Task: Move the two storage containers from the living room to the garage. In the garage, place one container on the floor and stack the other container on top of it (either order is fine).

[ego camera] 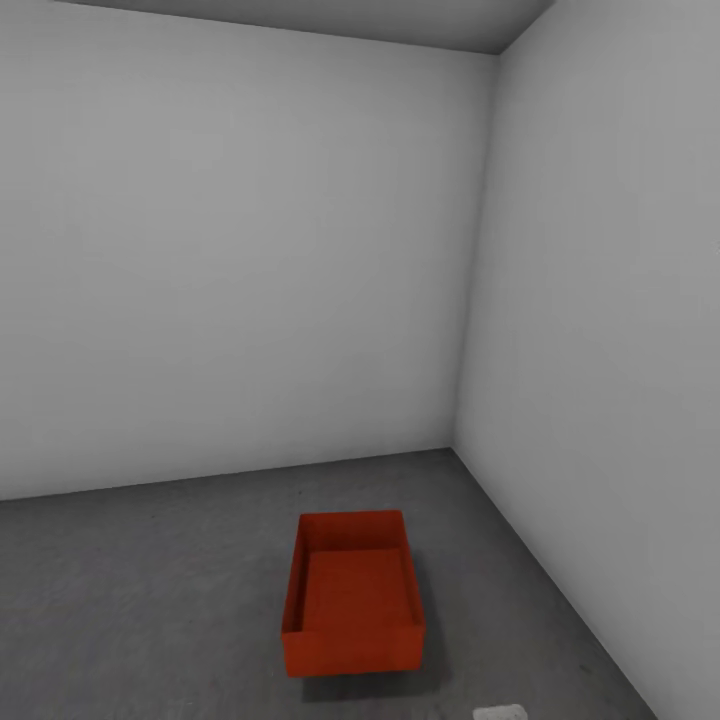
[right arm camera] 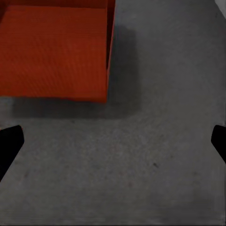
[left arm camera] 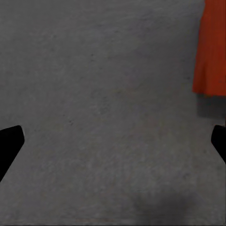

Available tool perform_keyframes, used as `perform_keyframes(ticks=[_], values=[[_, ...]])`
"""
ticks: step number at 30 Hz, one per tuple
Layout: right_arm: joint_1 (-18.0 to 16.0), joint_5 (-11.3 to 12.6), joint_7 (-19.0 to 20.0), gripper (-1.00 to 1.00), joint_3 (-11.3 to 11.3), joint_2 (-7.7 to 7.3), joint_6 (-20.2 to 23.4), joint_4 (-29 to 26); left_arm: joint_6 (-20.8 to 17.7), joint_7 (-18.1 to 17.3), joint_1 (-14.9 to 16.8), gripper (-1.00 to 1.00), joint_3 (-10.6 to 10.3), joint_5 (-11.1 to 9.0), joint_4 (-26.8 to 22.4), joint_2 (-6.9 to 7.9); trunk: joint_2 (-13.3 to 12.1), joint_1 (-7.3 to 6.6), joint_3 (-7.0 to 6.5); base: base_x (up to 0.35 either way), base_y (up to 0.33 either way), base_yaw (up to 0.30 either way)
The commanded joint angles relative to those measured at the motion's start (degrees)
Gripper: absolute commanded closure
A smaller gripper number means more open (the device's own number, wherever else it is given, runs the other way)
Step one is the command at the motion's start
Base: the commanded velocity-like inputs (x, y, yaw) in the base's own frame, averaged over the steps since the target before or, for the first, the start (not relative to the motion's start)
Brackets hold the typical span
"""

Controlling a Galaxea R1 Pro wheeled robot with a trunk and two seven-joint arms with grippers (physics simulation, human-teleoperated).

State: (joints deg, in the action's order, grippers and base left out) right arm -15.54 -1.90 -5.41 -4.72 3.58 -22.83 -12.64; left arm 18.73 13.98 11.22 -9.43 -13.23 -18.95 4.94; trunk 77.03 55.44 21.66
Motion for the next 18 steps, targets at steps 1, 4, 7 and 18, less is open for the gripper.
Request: perform_keyframes(ticks=[1, 4, 7, 18], values=[[0.0, -0.2, -0.6, -1.0, -0.5, -0.25, -0.1, 2.7, 0.2, 0.2, 0.0, -1.0, -0.6, -0.6, 2.6, 0.18, 0.0, 0.0, 0.06, 0.0, 0.0, 0.0], [0.4, -0.3, -0.6, -1.0, -0.6, -1.12, -0.1, 7.4, 0.2, 0.3, 0.0, -1.0, -0.6, -0.8, 7.2, 0.51, 0.0, 0.0, 0.06, 0.0, 0.0, 0.0], [2.2, -0.3, -0.6, -1.0, -0.6, -1.76, 0.0, 10.4, 0.2, 0.3, -0.3, -1.0, -0.7, -0.9, 11.7, 1.07, 0.0, 0.0, 0.06, 0.0, 0.0, 0.0], [10.4, -0.4, -0.6, -1.0, -0.7, -2.74, 0.1, 11.7, 0.1, 0.2, -5.8, -1.0, -0.8, -1.0, 15.6, 1.3, 0.0, 0.0, 0.06, 0.0, 0.0, 0.0]])
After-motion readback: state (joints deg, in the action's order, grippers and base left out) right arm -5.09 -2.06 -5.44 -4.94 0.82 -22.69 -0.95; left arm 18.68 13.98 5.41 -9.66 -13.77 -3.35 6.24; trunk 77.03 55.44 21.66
